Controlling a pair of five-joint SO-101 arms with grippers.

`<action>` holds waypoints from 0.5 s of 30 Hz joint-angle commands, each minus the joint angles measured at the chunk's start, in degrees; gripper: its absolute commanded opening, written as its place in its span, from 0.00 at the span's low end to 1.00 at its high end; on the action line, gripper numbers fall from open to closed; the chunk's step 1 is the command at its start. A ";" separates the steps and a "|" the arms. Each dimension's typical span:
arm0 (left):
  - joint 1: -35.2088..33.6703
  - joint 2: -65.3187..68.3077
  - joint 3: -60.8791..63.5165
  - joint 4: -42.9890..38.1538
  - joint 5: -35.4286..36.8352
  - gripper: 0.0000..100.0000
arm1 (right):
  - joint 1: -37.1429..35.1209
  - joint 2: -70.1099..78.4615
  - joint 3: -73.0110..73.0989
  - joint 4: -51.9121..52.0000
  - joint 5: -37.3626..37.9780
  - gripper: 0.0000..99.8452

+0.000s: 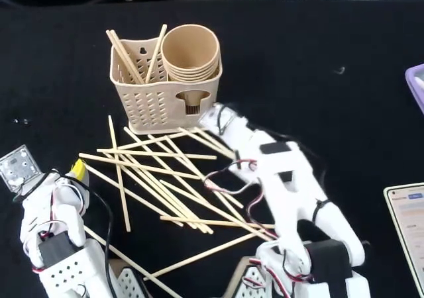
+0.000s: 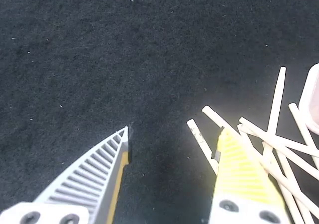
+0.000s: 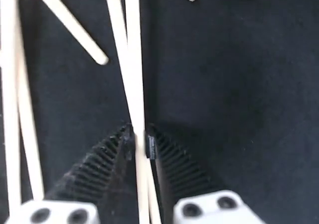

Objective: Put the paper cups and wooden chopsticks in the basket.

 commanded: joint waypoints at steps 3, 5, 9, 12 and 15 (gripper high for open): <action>0.13 -0.35 -0.57 -1.32 -0.09 0.28 | 1.93 -11.91 -3.47 7.30 0.79 0.01; 0.13 -0.35 -0.57 -1.32 -0.09 0.28 | 1.41 -16.57 -3.91 12.22 0.79 0.01; 0.13 -0.35 -0.57 -1.32 -0.09 0.28 | -1.14 -25.36 -2.42 18.37 0.79 0.01; 0.04 -0.35 -0.57 -1.32 -0.09 0.28 | -2.11 -29.49 -0.04 19.08 0.79 0.01; 0.04 -0.35 -0.57 -1.32 -0.09 0.28 | -2.46 -29.93 2.51 18.46 1.05 0.01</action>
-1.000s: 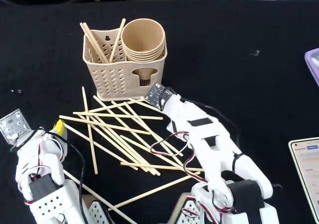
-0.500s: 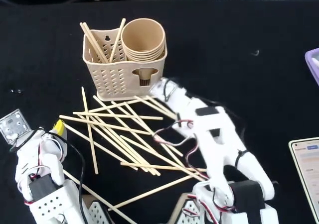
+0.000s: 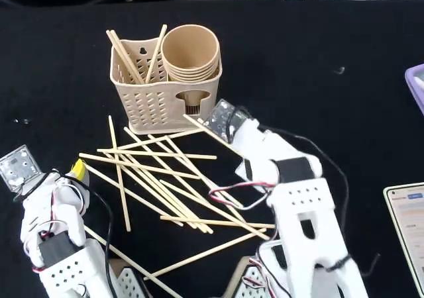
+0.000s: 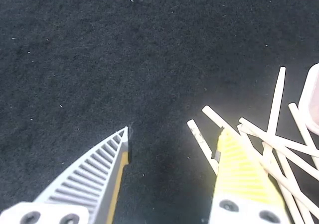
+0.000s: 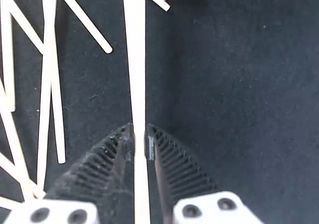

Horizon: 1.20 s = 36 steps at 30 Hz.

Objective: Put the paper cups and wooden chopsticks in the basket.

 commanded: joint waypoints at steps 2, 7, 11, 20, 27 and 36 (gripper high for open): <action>0.04 -0.35 -0.57 -1.32 -0.09 0.28 | -1.23 -0.84 3.30 -2.37 0.88 0.01; -0.04 -0.35 -0.57 -1.32 -0.09 0.28 | 0.00 6.64 9.36 -12.92 0.88 0.01; -0.04 -0.35 -0.57 -1.32 -0.09 0.28 | 0.88 16.48 8.40 -16.88 0.88 0.01; -0.04 -0.35 -0.57 -1.32 -0.09 0.28 | 0.79 32.92 -2.59 -11.87 0.79 0.13; 0.04 -0.35 -0.57 -1.32 -0.09 0.28 | 1.05 33.98 -3.82 -11.25 0.62 0.01; 0.13 -0.35 -0.57 -1.32 -0.09 0.28 | 0.44 4.00 -15.96 11.96 0.53 0.01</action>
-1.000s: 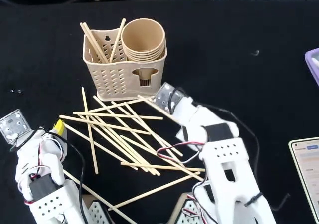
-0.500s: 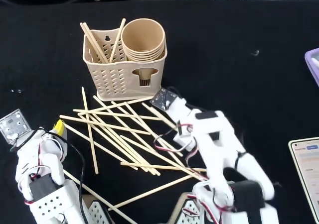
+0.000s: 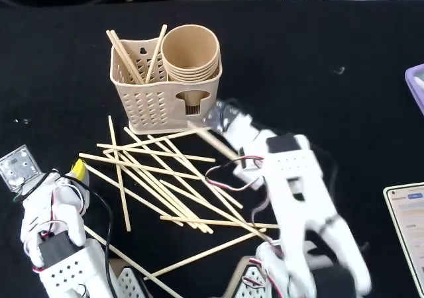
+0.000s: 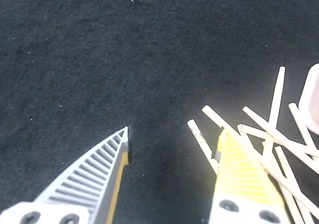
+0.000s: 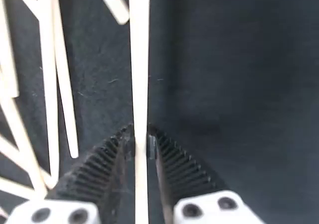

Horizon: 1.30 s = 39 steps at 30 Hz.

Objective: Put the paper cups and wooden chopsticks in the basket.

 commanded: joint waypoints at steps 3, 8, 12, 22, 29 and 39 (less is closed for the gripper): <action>0.22 -0.35 -0.57 -1.32 -0.09 0.28 | -2.99 -23.43 -15.78 17.49 0.26 0.01; 0.22 -0.35 -0.57 -1.32 -0.09 0.28 | -14.24 -31.43 -30.55 16.00 -12.04 0.01; 0.22 -0.35 -0.57 -1.32 -0.09 0.28 | -20.84 -28.53 -32.84 1.49 -22.24 0.01; 0.22 -0.35 -0.40 -1.23 -0.09 0.28 | -28.13 -9.36 -33.19 -31.91 -27.16 0.01; 0.22 -0.35 -0.04 -1.32 -0.09 0.28 | -29.71 0.57 -33.27 -52.92 -27.69 0.01; 0.22 -0.35 0.04 -1.32 -0.09 0.28 | -26.02 13.93 -33.10 -62.95 -36.75 0.01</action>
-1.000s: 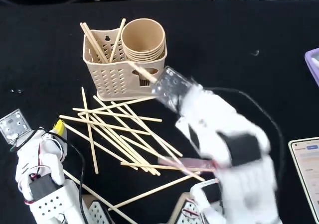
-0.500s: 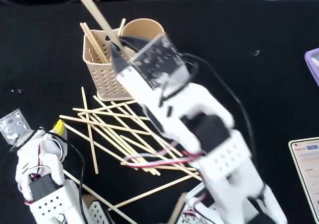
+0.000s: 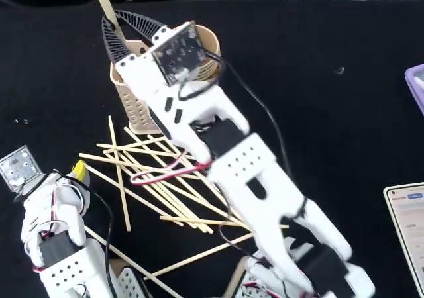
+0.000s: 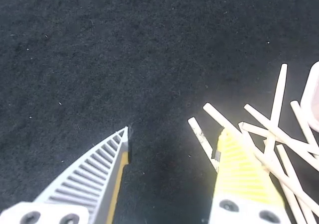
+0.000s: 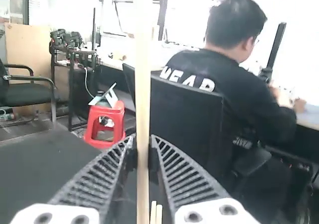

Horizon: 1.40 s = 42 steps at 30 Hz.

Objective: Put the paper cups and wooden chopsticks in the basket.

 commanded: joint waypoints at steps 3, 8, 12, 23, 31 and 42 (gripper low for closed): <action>0.22 -0.35 -0.48 -1.32 -0.09 0.28 | 3.87 7.08 -2.68 -4.75 -0.88 0.01; 0.22 -0.35 -0.48 -1.32 -0.18 0.28 | 3.69 9.63 -2.68 -2.81 -0.88 0.02; 0.22 -0.35 -0.48 -1.32 -0.18 0.28 | 2.81 8.31 -2.95 3.08 -0.88 0.13; 0.22 -0.35 -0.48 -1.32 -0.18 0.28 | -5.45 -17.10 -2.77 38.15 -0.44 0.12; 0.31 -0.35 -0.66 -1.32 -0.09 0.28 | -9.58 -28.00 15.52 70.77 4.40 0.12; 0.31 -0.35 -0.66 -1.32 -0.09 0.28 | -10.37 -33.36 43.91 69.71 21.01 0.13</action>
